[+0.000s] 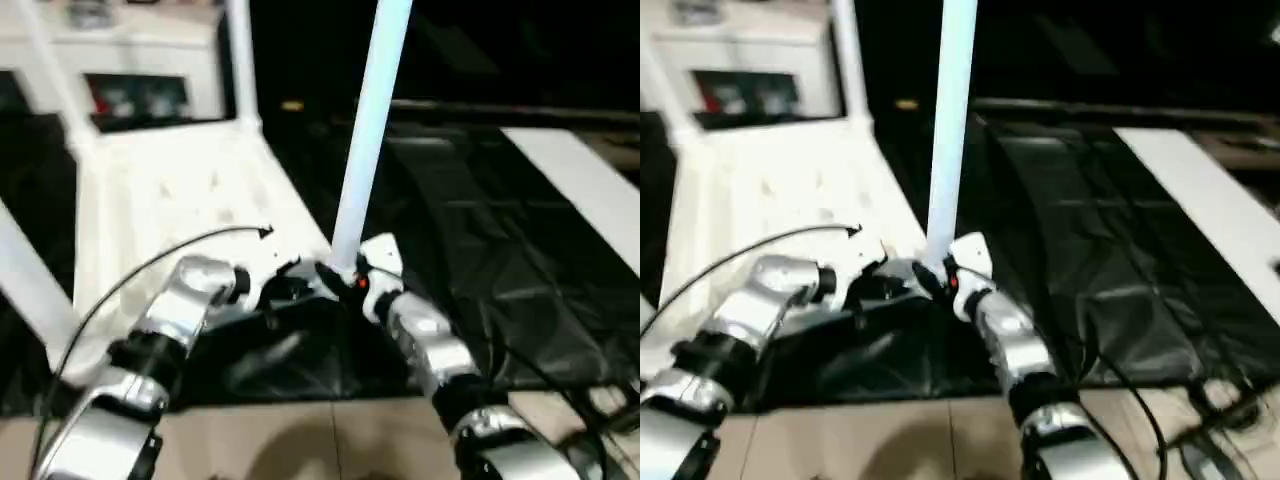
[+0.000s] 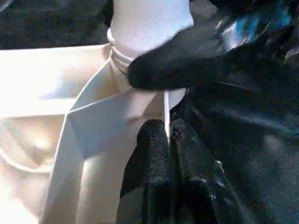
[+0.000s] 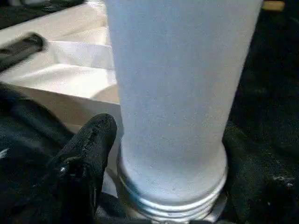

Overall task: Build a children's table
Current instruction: Rotate leg to tighten

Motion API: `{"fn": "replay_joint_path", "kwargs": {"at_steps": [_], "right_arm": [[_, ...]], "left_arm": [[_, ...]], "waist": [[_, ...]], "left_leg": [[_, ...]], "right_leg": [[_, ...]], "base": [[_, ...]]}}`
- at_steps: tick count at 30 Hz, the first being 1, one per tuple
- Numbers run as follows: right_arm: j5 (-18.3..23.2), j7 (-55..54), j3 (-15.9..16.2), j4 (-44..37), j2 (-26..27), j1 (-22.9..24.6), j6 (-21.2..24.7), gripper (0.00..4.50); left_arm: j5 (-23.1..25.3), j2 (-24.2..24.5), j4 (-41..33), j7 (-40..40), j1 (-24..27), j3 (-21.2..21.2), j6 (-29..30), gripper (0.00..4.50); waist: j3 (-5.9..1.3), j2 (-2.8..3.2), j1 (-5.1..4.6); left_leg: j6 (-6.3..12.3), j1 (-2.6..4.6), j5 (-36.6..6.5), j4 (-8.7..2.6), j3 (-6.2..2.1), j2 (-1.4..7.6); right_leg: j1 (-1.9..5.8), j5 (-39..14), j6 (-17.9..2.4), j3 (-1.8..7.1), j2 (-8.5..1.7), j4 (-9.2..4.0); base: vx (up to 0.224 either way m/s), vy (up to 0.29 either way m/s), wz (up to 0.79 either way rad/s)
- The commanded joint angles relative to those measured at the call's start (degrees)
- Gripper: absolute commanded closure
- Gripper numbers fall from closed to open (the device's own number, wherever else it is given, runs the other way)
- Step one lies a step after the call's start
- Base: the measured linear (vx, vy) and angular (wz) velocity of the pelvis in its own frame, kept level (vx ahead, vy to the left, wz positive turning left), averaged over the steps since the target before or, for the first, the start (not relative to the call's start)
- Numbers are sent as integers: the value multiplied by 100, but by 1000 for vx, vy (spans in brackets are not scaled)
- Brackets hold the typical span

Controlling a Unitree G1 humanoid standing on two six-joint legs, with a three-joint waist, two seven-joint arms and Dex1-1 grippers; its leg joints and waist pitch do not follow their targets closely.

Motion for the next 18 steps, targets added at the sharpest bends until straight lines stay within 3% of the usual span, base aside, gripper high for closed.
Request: {"fn": "replay_joint_path", "kwargs": {"at_steps": [1, 2, 3, 4, 5, 6, 7, 9, 10, 11, 12, 13, 14, 16, 17, 18], "right_arm": [[70, 583, 312, -366, -32, -79, 23, 68], [63, 758, 306, -368, -238, -77, 43, 63], [67, 848, 308, -369, -312, -76, 42, 61], [73, 942, 312, -373, -387, -71, 39, 61], [108, 1255, 309, -385, -610, -82, 40, 61], [91, 1361, 308, -373, -694, -92, 1, 61], [73, 1420, 307, -364, -752, -101, -25, 61], [69, 1529, 311, -361, -832, -108, -2, 61], [80, 1628, 335, -405, -890, -97, -9, 61], [86, 1664, 343, -424, -908, -91, -9, 61], [107, 1749, 357, -478, -941, -76, 11, 61], [134, 1857, 359, -565, -983, -47, 44, 61], [154, 1926, 357, -625, -1008, -27, 73, 59], [188, 2028, 379, -722, -1071, 15, 113, 59], [187, 2050, 394, -721, -1094, 25, 101, 59], [192, 2075, 397, -702, -1103, 21, 89, 59]], "left_arm": [[-17, -113, -6, -91, 106, -260, -72, 450], [-21, 2, -30, -162, 142, -224, -149, 450], [-16, 46, -42, -171, 157, -209, -151, 450], [-7, 89, -56, -173, 172, -195, -144, 450], [-42, 290, -238, -366, 281, -175, -248, 450], [-28, 375, -303, -363, 311, -155, -324, 450], [-11, 446, -359, -353, 333, -140, -409, 450], [-52, 567, -542, -407, 393, -75, -348, 450], [-75, 673, -726, -420, 458, -5, -364, 450], [-91, 702, -790, -428, 478, 22, -343, 450], [-180, 740, -951, -475, 517, 94, -147, 450], [-285, 804, -1159, -549, 571, 181, 20, 450], [-358, 841, -1289, -605, 604, 235, 137, 406], [-530, 918, -1576, -715, 691, 308, 438, 395], [-567, 944, -1648, -727, 719, 320, 504, 385], [-576, 965, -1661, -721, 731, 307, 484, 385]], "waist": [[-397, 97, -56], [-380, 34, -56], [-342, -7, -45], [-324, -47, -48], [-329, -49, -21], [-340, -59, -43], [-345, -46, -39], [-393, -37, -23], [-391, -39, -27], [-417, -61, -36], [-437, -20, -26], [-443, -31, -26], [-479, -57, -19], [-514, -41, -15], [-549, -50, -17], [-539, -51, -19]], "left_leg": [[20, -74, -1830, -553, 18, 148], [55, -22, -1706, -554, 85, 133], [99, 22, -1726, -534, 168, 87], [120, 46, -1779, -519, 198, 68], [139, 89, -1815, -503, 227, 61], [174, 19, -1692, -539, 224, 79], [177, -4, -1615, -551, 225, 84], [139, 20, -1337, -559, 245, 122], [141, 14, -1262, -561, 256, 125], [159, -9, -1056, -544, 279, 118], [149, -10, -960, -527, 285, 111], [178, -24, -862, -515, 294, 101], [235, -25, -587, -477, 317, 97], [405, -39, -33, -431, 340, 79], [609, -59, 394, -376, 354, 45], [669, -67, 442, -375, 356, 41]], "right_leg": [[341, -2241, -393, 343, -399, -535], [269, -1837, -728, 403, -401, -515], [210, -2096, -812, 437, -383, -546], [175, -2380, -779, 444, -377, -571], [159, -2756, -705, 488, -416, -603], [193, -2719, -668, 530, -395, -561], [207, -2664, -644, 537, -391, -557], [198, -2026, -809, 582, -378, -476], [195, -1833, -872, 590, -361, -452], [217, -1334, -1059, 610, -338, -367], [230, -1129, -1127, 623, -341, -324], [230, -962, -1162, 634, -331, -311], [242, -484, -1304, 653, -316, -229], [259, 314, -1528, 657, -292, -136], [265, 953, -1688, 658, -266, -77], [258, 1042, -1731, 657, -266, -72]], "base": [[0, 0, 0], [0, 0, 0], [0, 0, 0], [54, 20, 10], [54, 20, 10], [58, 8, 3], [0, 0, 0], [29, -2, 0], [62, -7, 0], [62, -7, 0], [61, -8, -2], [65, -10, -1], [65, -10, -1], [31, -6, 0], [0, 0, 0], [0, 0, 0]]}}
